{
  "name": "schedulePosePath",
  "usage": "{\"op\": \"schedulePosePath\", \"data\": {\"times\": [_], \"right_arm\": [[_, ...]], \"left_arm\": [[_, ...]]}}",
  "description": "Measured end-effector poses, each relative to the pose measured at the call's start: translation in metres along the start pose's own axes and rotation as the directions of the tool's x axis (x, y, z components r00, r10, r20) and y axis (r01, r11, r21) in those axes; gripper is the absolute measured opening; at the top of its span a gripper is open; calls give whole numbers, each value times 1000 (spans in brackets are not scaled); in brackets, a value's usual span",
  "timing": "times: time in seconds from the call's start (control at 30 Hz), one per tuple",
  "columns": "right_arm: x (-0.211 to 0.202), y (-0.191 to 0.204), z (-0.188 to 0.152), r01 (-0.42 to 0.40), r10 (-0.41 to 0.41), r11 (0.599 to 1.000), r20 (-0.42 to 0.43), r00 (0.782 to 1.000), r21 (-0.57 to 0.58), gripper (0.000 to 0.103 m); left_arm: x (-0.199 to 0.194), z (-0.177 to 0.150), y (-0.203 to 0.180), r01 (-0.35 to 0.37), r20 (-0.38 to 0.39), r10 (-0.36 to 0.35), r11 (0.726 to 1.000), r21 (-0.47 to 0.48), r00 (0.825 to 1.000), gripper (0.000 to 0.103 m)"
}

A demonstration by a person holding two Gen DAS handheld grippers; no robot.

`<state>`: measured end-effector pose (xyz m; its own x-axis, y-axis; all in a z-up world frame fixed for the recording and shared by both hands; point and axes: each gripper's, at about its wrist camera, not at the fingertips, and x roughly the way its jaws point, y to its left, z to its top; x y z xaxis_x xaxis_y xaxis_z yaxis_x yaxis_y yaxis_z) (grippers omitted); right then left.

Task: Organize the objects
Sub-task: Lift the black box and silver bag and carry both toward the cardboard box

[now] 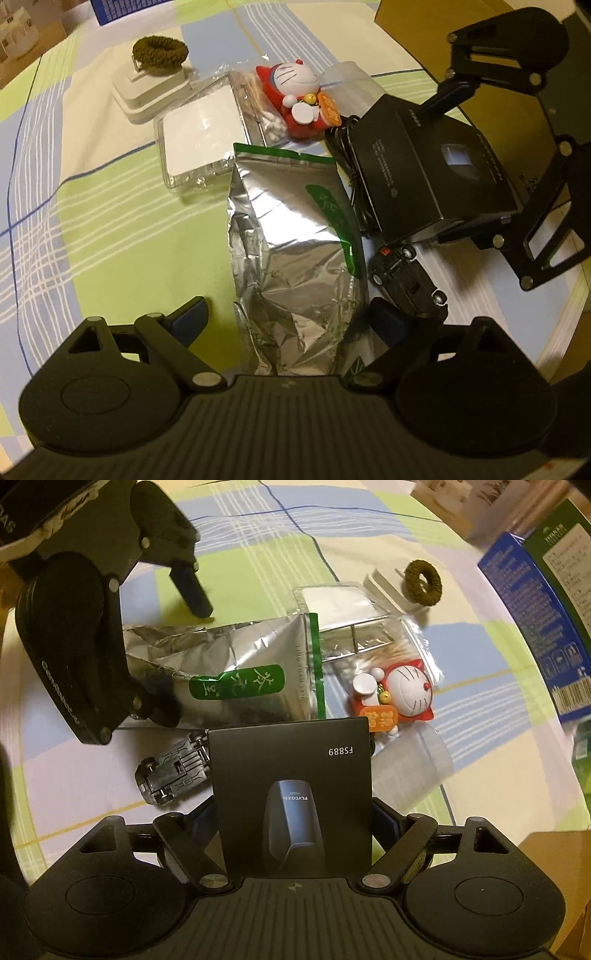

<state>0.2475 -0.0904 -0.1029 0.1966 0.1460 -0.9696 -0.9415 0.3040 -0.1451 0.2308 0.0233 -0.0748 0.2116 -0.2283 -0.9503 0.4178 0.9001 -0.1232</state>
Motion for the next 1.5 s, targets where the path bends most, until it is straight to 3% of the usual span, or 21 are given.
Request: {"op": "schedulePosePath", "data": {"times": [0.17,0.3,0.4,0.87,1.13,1.33,1.5], "right_arm": [[-2,-1,1,40,-40,998,7,999,50,80],[-6,1,-2,42,-44,997,27,999,69,80],[-10,-1,-5,48,-52,994,43,998,99,80],[-53,-9,-12,42,-90,948,139,986,314,79],[-115,-24,-28,7,-133,876,227,965,482,79],[-182,-51,-56,-43,-189,770,292,937,636,79],[-233,-77,-90,-39,-254,679,285,924,733,79]], "left_arm": [[5,2,-6,-26,7,26,1000,0,1000,86],[2,4,-8,-29,16,29,1000,0,999,64],[-3,4,-8,-33,18,33,999,10,999,52],[-48,2,0,-85,45,88,994,-68,995,47],[-106,12,-22,-110,72,118,988,-107,990,47],[-148,37,-61,-108,125,120,989,-96,985,47],[-173,68,-103,-94,178,103,994,-59,979,47]]}}
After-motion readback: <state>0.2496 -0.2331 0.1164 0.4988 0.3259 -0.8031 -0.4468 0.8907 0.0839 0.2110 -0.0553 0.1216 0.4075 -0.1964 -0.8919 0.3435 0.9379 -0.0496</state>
